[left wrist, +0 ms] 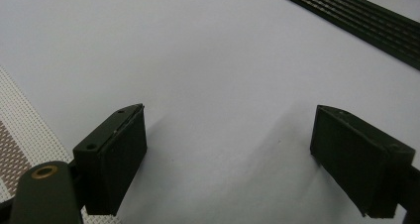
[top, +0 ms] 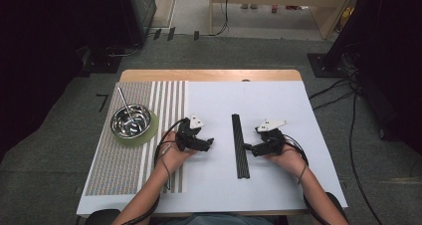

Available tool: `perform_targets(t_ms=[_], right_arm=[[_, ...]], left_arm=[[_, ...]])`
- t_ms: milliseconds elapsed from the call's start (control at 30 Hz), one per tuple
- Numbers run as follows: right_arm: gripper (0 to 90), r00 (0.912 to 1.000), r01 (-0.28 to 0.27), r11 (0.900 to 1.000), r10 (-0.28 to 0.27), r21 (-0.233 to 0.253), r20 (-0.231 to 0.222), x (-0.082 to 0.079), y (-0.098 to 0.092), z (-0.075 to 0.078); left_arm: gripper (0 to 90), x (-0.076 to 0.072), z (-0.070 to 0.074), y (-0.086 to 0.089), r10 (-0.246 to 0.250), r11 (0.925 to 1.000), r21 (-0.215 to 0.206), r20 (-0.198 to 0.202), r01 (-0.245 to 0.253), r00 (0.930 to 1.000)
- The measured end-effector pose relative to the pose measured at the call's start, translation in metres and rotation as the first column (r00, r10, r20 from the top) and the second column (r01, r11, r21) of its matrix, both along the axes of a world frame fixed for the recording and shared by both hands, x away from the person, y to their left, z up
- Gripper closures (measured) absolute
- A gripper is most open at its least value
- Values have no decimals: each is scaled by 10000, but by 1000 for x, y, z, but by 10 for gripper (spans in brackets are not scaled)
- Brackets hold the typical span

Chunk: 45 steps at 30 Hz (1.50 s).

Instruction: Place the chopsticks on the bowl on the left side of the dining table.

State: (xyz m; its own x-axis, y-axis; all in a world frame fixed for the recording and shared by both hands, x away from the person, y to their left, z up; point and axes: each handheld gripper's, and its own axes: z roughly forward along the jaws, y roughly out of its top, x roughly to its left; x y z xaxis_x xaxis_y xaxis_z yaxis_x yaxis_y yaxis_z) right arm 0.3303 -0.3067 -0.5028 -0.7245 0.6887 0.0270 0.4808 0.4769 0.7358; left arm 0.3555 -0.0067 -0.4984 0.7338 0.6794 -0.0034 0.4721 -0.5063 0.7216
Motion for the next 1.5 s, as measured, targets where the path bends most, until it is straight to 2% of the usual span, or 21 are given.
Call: perform_targets(t_ms=[933,1267,1400,1500], right_arm=[[169,10000,-11,10000,11,9,-7,0,0,0],[168,10000,-12,10000,12,3,0,0,0,0],[169,10000,-8,10000,8,2,-1,0,0,0],[169,10000,-8,10000,8,-1,3,0,0,0]], left_arm=[[142,-1,0,-2,169,9999,-18,-4,-169,9999],[142,-1,1,-4,441,9990,-38,-80,-442,9990],[143,-1,4,-4,511,9983,-277,-189,-516,9985],[143,-2,7,-5,518,9982,-302,-134,-522,9986]])
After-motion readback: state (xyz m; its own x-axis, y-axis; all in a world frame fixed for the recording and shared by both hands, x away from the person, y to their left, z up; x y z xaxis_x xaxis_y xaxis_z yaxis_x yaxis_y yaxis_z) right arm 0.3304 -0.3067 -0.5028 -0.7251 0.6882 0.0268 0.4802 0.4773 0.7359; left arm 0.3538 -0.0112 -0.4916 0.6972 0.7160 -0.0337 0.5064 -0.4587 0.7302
